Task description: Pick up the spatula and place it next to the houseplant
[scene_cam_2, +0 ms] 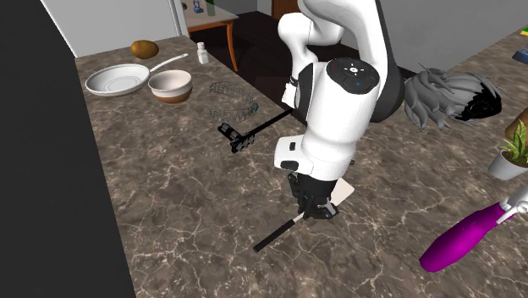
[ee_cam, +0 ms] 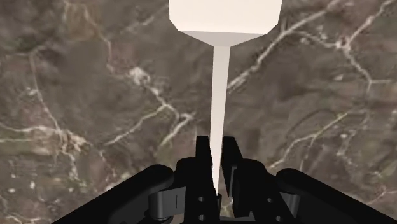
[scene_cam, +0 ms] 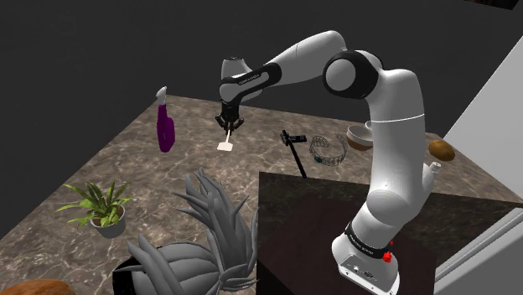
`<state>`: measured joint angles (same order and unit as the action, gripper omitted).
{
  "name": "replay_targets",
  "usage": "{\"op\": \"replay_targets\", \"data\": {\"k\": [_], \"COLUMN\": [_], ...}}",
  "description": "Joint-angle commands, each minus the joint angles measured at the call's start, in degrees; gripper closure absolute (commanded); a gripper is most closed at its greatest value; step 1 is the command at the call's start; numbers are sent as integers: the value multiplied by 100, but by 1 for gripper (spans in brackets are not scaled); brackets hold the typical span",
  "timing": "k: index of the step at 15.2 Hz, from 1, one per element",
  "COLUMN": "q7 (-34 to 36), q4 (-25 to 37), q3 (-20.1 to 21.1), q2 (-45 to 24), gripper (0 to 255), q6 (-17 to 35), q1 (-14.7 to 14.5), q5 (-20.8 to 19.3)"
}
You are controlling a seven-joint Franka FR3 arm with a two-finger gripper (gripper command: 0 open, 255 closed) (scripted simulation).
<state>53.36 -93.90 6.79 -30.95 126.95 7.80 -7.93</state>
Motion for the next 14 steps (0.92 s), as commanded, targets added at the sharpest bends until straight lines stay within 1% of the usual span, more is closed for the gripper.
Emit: {"op": "replay_targets", "data": {"k": [1, 14], "q7": [-7, -95], "q4": [20, 417], "q3": [5, 50], "q2": [38, 449], "gripper": [255, 255], "q6": [-58, -860], "q1": [2, 19], "q5": [8, 98]}}
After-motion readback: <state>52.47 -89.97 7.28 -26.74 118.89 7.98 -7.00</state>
